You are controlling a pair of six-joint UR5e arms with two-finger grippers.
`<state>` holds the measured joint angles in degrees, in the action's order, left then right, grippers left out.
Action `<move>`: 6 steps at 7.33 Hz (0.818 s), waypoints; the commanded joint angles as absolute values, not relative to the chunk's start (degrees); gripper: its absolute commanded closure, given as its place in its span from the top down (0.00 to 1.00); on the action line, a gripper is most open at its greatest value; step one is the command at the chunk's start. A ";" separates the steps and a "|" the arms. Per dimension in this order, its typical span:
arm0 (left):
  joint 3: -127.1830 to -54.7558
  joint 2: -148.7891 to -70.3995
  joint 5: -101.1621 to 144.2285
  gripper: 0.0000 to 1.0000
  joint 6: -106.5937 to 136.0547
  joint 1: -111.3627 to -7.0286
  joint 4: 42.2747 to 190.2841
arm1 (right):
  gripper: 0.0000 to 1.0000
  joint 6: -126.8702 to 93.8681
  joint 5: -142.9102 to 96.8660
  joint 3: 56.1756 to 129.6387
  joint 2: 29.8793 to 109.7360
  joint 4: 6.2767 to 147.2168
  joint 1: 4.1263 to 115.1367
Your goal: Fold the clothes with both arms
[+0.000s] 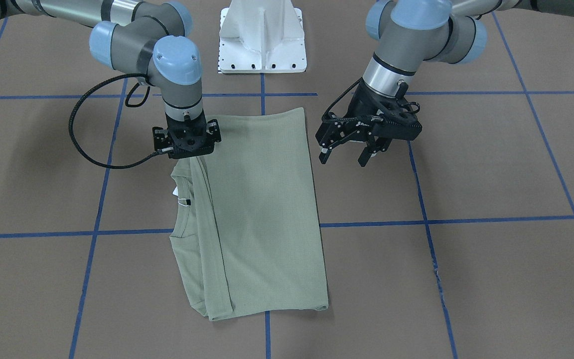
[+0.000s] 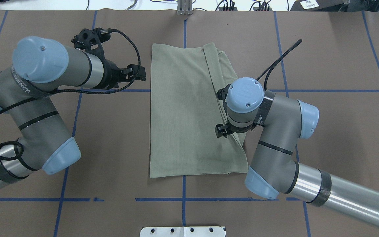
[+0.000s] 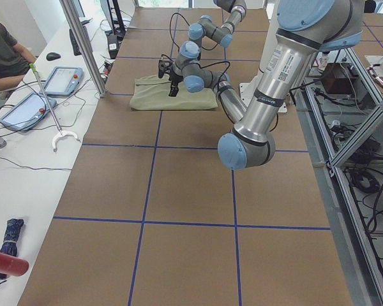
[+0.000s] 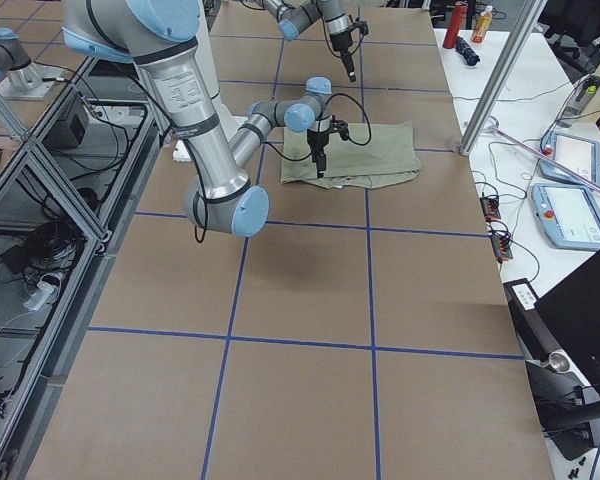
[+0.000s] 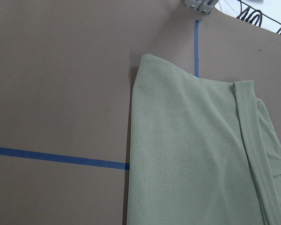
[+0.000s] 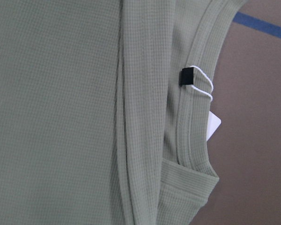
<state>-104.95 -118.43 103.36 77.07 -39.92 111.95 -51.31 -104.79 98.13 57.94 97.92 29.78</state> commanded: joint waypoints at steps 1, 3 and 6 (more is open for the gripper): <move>-104.77 -118.39 103.36 1.00 77.25 -39.90 112.15 | 0.98 -50.71 -104.94 96.34 57.92 97.91 29.79; -104.77 -118.39 103.36 1.00 77.17 -39.90 112.15 | 0.98 -50.27 -105.12 96.07 58.09 97.91 29.79; -104.85 -118.56 103.36 1.00 77.61 -39.81 112.24 | 0.98 -49.58 -105.21 94.84 58.53 97.82 30.14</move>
<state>-104.78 -118.47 103.36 77.50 -39.84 112.21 -50.07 -105.24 95.35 58.28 97.83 29.98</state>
